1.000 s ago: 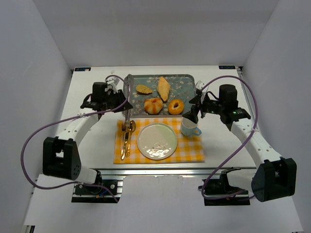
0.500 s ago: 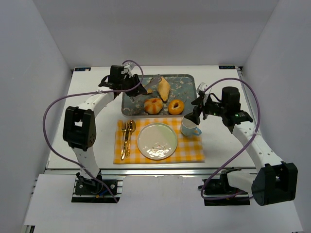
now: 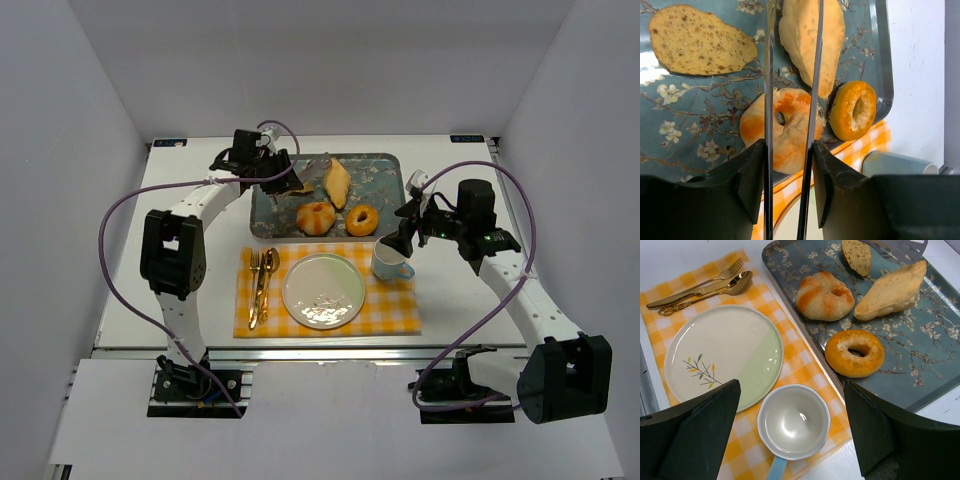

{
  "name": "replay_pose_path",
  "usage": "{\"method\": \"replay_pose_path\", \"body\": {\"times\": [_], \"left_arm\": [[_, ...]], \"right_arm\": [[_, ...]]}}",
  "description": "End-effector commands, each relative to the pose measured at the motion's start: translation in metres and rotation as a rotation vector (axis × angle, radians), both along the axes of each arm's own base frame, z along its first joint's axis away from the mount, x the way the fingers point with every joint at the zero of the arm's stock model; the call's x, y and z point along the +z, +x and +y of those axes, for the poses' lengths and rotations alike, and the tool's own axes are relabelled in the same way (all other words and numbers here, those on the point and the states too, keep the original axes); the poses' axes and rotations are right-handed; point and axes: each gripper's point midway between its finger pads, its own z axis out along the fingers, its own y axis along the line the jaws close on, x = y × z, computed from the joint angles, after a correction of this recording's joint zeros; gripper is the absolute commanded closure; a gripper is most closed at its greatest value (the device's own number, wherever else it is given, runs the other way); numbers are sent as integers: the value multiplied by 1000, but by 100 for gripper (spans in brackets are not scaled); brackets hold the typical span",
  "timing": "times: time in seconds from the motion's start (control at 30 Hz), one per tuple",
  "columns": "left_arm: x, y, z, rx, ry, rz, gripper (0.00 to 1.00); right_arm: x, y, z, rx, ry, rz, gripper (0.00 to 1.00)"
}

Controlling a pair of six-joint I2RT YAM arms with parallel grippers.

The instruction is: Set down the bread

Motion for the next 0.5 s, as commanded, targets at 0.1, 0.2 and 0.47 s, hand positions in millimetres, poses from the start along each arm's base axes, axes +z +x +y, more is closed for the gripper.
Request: {"method": "replay_pose_path", "body": {"times": [0.1,0.2,0.47], "left_arm": [[1,-13,-16,-120,-46,9,50],[-9,-19,-15,-136,-34,37,49],[-17,-23,-11,-124,-20,52,55]], "right_arm": [[8,2,1,10,21,-40,11],[8,2,1,10,21,-40,11],[9,1,0,9,21,-48,11]]}}
